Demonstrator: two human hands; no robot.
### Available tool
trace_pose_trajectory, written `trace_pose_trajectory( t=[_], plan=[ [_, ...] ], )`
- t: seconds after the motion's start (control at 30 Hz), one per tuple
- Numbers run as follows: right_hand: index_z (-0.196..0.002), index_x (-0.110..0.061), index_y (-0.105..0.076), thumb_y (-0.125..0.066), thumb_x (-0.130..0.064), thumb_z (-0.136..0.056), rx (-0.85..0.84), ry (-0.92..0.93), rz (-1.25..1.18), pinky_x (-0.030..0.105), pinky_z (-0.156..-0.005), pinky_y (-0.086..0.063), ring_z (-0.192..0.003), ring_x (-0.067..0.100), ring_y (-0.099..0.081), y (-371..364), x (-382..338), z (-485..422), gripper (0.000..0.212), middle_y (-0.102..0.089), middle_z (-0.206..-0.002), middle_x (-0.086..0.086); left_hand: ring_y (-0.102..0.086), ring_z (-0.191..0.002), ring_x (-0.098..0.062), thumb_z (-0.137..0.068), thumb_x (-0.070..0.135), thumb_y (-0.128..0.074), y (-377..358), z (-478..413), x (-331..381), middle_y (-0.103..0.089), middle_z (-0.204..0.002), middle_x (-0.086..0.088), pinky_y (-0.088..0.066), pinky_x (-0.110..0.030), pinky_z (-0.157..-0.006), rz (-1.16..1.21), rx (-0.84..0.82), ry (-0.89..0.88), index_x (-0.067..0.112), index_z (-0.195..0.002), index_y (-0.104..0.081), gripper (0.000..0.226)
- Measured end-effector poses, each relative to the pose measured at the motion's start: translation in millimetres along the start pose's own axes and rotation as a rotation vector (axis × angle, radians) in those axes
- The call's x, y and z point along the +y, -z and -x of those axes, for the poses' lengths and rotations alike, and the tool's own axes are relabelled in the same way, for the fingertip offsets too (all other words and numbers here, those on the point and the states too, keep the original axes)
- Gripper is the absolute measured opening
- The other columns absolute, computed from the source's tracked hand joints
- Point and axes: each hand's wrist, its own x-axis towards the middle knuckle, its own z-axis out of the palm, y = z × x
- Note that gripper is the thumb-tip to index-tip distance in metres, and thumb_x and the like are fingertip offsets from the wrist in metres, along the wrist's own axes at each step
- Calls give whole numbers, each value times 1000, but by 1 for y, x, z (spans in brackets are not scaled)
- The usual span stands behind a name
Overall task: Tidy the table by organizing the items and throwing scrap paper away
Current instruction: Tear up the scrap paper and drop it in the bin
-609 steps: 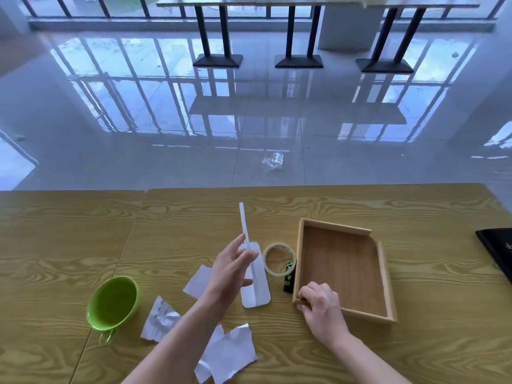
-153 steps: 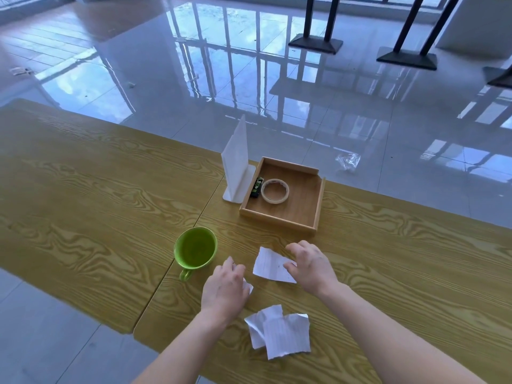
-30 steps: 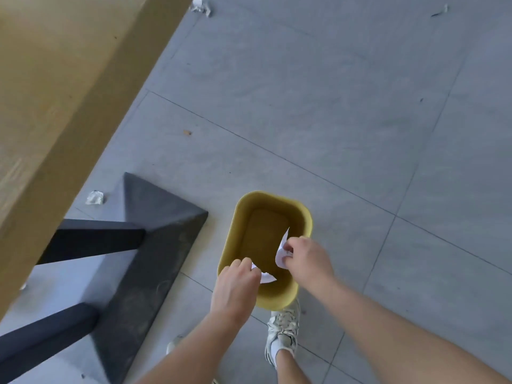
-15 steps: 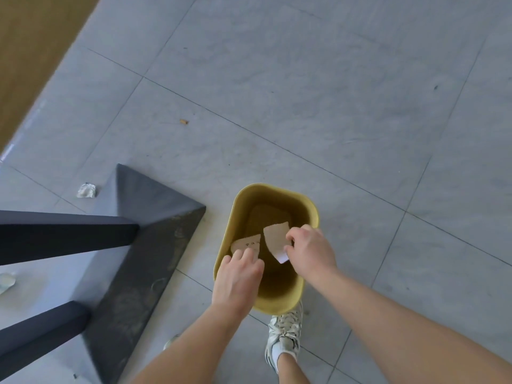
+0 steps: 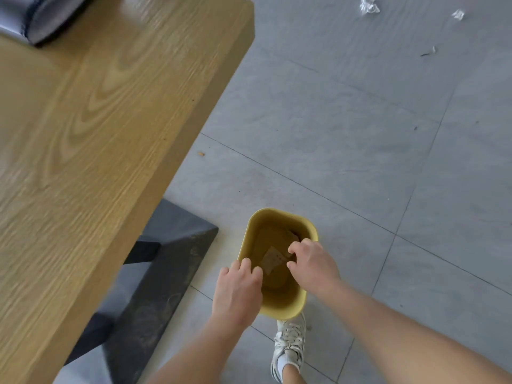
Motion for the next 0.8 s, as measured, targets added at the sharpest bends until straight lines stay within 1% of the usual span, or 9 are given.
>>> trace_pose_trajectory(
  t=[0.07, 0.2, 0.27, 0.4, 0.47, 0.53, 0.67, 0.73, 0.8],
  plan=[
    [-118, -24, -58, -56, -35, -94, 4, 20, 21, 34, -80, -50, -105, 21, -51, 11, -9, 11, 26, -56, -111, 0, -40, -70, -17, -94, 16, -40, 17, 9, 0, -45, -79, 4, -39, -30, -65, -6, -1, 10, 24, -88, -55, 18],
    [-114, -24, -57, -55, -36, -93, 31, 57, 69, 33, -79, -49, -102, 21, -52, 37, -26, 34, 24, -55, -107, 0, -43, -73, -15, -98, 23, -42, 51, 29, 1, -48, -84, 3, -41, -29, -68, 7, 26, 13, 23, -97, -58, 16],
    [-113, -23, -57, -54, -35, -92, 41, 80, 90, 33, -79, -48, -102, 21, -53, 51, -35, 47, 24, -55, -106, 0, -44, -74, -15, -99, 27, -43, 72, 40, 3, -47, -85, 3, -39, -28, -67, -2, 29, 9, 22, -101, -58, 16],
    [-118, -23, -54, -51, -36, -92, 33, 103, 158, 37, -84, -49, -106, 23, -53, 86, -54, 76, 29, -55, -114, 0, -42, -76, -15, -99, 31, -43, 117, 68, 9, -46, -89, 2, -36, -30, -69, -12, 40, 7, 21, -105, -56, 17],
    [-122, -24, -53, -51, -38, -92, 29, 122, 210, 39, -89, -49, -111, 24, -51, 105, -64, 92, 33, -55, -119, 1, -41, -78, -15, -99, 29, -43, 138, 82, 14, -51, -94, 1, -36, -32, -72, -6, 50, 7, 21, -107, -56, 17],
    [-124, -25, -53, -52, -40, -92, 57, 165, 268, 39, -90, -49, -111, 24, -51, 124, -75, 108, 35, -56, -121, 2, -41, -81, -16, -98, 28, -45, 160, 94, 20, -55, -100, -1, -36, -33, -74, 7, 63, 33, 21, -109, -57, 18],
    [-122, -23, -56, -57, -40, -90, 125, 274, 320, 39, -89, -49, -109, 25, -52, 160, -98, 140, 36, -59, -120, 4, -49, -87, -20, -96, 26, -44, 200, 123, 30, -58, -100, 0, -41, -35, -81, 61, 137, 42, 23, -105, -59, 18],
    [-118, -23, -56, -58, -39, -90, 166, 324, 315, 38, -88, -49, -106, 24, -53, 178, -113, 154, 32, -60, -117, 3, -48, -84, -19, -95, 28, -44, 221, 138, 31, -56, -96, 1, -42, -35, -80, 52, 174, 47, 23, -99, -58, 15],
    [-117, -23, -57, -58, -38, -90, 202, 386, 312, 37, -84, -49, -102, 24, -54, 193, -126, 164, 31, -61, -114, 3, -48, -83, -19, -94, 30, -44, 239, 148, 26, -55, -95, 1, -42, -35, -79, 45, 221, 69, 23, -97, -58, 15]
  ],
)
